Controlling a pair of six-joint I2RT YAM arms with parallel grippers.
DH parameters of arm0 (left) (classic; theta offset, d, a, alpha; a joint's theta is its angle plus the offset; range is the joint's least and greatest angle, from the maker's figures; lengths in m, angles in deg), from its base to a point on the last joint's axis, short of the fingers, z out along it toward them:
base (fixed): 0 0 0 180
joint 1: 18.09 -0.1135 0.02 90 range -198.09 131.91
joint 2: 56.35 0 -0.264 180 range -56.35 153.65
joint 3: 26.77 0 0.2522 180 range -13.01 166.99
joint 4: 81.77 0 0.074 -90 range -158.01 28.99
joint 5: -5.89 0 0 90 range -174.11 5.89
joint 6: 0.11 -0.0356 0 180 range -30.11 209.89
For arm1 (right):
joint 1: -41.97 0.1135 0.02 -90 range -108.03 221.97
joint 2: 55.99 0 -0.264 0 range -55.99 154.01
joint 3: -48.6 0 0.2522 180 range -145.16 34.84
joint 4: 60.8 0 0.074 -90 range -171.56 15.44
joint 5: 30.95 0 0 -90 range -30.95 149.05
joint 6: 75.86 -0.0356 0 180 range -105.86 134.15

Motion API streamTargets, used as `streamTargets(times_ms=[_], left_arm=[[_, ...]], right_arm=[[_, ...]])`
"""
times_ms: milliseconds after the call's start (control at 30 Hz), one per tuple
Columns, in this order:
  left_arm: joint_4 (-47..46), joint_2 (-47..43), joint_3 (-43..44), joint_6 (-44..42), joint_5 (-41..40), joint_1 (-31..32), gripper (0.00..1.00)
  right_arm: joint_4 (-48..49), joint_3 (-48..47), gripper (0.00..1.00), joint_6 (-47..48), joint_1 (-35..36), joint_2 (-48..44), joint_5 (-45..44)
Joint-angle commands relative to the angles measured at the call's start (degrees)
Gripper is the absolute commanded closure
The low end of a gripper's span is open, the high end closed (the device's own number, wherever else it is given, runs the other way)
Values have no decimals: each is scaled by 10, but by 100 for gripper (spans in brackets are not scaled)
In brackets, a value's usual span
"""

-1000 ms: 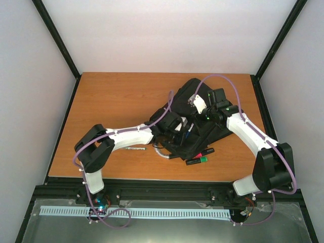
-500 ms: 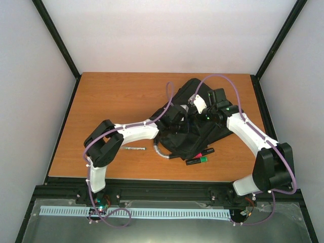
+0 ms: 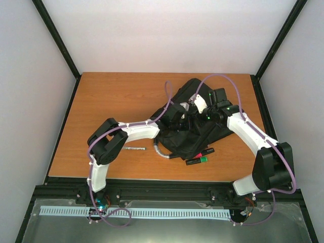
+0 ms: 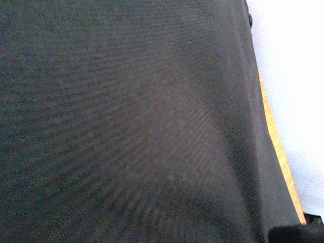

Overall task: Pack the student bag
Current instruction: Place the stationery in the student bag.

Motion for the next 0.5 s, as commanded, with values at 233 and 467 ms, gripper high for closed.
streamTargets(times_ms=[233, 467], left_arm=[[51, -91, -6, 1, 5, -3, 95], [156, -165, -61, -19, 24, -3, 91]], right_arm=[[17, -2, 97, 3, -3, 12, 18], [23, 1, 97, 4, -4, 24, -3]])
